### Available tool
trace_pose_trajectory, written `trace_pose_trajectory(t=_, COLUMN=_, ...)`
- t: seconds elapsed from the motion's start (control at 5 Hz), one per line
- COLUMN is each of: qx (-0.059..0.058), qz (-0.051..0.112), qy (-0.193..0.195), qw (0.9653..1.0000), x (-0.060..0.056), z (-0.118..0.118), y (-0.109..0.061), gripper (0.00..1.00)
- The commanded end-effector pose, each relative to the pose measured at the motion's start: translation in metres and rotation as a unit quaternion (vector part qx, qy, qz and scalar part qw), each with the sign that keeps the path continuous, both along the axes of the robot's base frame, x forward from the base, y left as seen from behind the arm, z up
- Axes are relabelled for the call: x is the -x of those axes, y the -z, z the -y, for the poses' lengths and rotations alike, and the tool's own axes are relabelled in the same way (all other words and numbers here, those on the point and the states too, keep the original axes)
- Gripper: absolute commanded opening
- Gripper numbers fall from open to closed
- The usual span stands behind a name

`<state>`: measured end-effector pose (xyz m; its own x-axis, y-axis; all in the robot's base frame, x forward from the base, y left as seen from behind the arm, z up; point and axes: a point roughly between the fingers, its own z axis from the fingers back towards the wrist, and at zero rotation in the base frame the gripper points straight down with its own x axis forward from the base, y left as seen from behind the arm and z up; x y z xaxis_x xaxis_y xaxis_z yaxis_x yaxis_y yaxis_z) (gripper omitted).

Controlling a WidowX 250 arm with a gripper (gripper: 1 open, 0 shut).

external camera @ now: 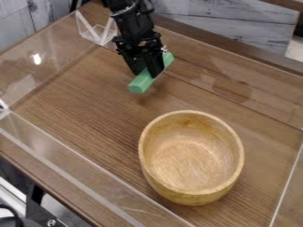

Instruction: Remove the green block from inside the brown bowl and put it on the table

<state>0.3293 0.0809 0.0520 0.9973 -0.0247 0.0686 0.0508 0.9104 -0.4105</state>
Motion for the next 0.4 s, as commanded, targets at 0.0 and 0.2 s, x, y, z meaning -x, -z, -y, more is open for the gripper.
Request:
trace_pose_trajectory(t=0.0, qx=-0.011, qz=0.031, qy=-0.007, qw=0.9994, x=-0.0101, z=-0.0089, y=-0.0197, gripper=0.00)
trace_pose_trajectory(t=0.2, qx=-0.009, qz=0.028, qy=-0.008, qw=0.9995, x=-0.0100, z=-0.0094, y=-0.0198, gripper=0.00)
